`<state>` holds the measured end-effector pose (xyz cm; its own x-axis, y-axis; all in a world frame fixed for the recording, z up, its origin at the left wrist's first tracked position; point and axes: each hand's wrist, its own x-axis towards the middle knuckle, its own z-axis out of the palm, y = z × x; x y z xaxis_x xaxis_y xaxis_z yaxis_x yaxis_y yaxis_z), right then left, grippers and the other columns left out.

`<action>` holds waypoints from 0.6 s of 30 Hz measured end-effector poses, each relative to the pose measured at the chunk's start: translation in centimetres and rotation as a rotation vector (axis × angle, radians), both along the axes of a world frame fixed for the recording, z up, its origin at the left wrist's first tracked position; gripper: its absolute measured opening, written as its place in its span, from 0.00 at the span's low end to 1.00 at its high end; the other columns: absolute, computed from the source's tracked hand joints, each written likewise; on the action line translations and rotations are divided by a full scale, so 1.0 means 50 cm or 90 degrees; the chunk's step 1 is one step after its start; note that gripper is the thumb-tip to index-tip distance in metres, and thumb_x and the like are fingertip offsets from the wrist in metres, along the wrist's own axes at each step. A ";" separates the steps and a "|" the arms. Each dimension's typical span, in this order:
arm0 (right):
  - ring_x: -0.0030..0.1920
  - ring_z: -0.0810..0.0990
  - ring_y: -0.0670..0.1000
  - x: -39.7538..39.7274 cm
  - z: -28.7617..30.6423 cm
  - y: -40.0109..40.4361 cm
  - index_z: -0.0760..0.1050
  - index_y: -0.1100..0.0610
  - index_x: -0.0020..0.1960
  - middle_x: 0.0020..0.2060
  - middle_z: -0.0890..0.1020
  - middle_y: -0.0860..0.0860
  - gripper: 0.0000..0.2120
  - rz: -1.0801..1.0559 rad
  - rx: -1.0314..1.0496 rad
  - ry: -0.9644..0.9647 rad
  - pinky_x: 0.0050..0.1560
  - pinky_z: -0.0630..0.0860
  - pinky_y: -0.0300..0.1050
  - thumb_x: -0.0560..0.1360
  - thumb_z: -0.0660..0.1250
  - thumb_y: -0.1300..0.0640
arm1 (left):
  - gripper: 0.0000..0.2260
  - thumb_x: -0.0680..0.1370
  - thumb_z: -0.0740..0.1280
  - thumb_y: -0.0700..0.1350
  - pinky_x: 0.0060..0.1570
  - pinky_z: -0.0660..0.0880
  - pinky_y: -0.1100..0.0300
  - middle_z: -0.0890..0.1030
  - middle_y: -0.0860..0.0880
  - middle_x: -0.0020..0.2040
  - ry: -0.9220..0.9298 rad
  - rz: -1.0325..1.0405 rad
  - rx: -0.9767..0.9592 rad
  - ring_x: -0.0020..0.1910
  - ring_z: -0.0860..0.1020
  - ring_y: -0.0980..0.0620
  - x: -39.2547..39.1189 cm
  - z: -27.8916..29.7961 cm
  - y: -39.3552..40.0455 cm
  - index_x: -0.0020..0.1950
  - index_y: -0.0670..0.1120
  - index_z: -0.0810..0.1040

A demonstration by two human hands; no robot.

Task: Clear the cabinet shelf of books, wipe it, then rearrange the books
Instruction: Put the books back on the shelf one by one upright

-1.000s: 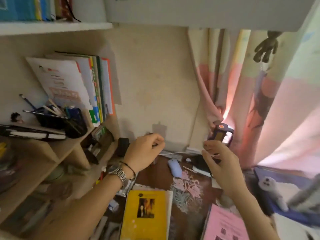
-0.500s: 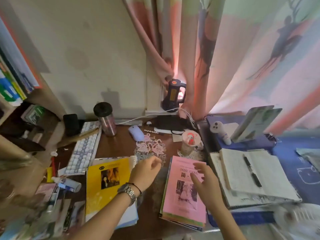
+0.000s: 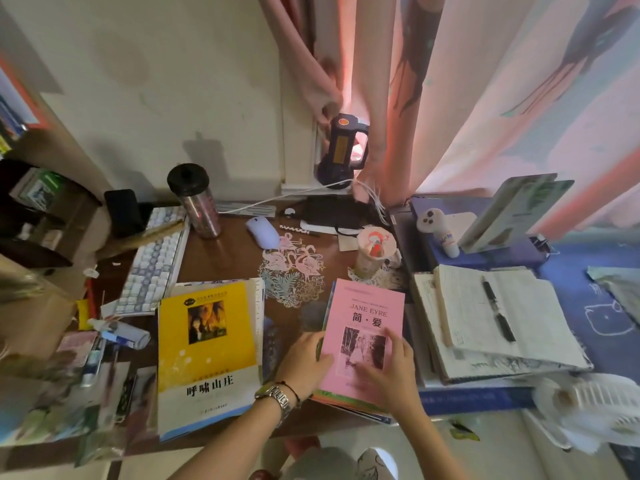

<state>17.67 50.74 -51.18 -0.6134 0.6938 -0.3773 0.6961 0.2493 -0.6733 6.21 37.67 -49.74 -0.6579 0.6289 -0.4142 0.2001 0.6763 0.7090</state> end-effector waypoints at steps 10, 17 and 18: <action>0.67 0.68 0.51 0.011 0.007 0.007 0.58 0.56 0.74 0.71 0.63 0.54 0.42 -0.011 0.003 0.009 0.61 0.67 0.41 0.67 0.77 0.59 | 0.25 0.76 0.64 0.44 0.68 0.63 0.59 0.68 0.51 0.69 0.002 -0.019 0.010 0.67 0.65 0.52 0.019 -0.011 0.003 0.73 0.49 0.65; 0.68 0.68 0.53 0.033 0.006 0.010 0.57 0.56 0.75 0.71 0.63 0.55 0.44 -0.019 0.005 -0.011 0.67 0.67 0.49 0.67 0.78 0.58 | 0.28 0.77 0.64 0.46 0.72 0.58 0.57 0.61 0.52 0.73 -0.020 -0.070 0.016 0.72 0.59 0.53 0.031 -0.012 -0.001 0.75 0.49 0.60; 0.68 0.68 0.54 0.033 0.006 0.011 0.57 0.56 0.75 0.71 0.63 0.55 0.44 -0.021 0.004 -0.010 0.67 0.67 0.50 0.67 0.78 0.58 | 0.28 0.77 0.64 0.46 0.72 0.58 0.57 0.59 0.51 0.74 -0.020 -0.066 0.014 0.72 0.59 0.52 0.031 -0.012 -0.002 0.75 0.49 0.60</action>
<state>19.31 51.29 -50.88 -0.5837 0.7163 -0.3824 0.7149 0.2302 -0.6602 7.76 37.59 -50.36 -0.5764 0.7016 -0.4188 0.2456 0.6376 0.7302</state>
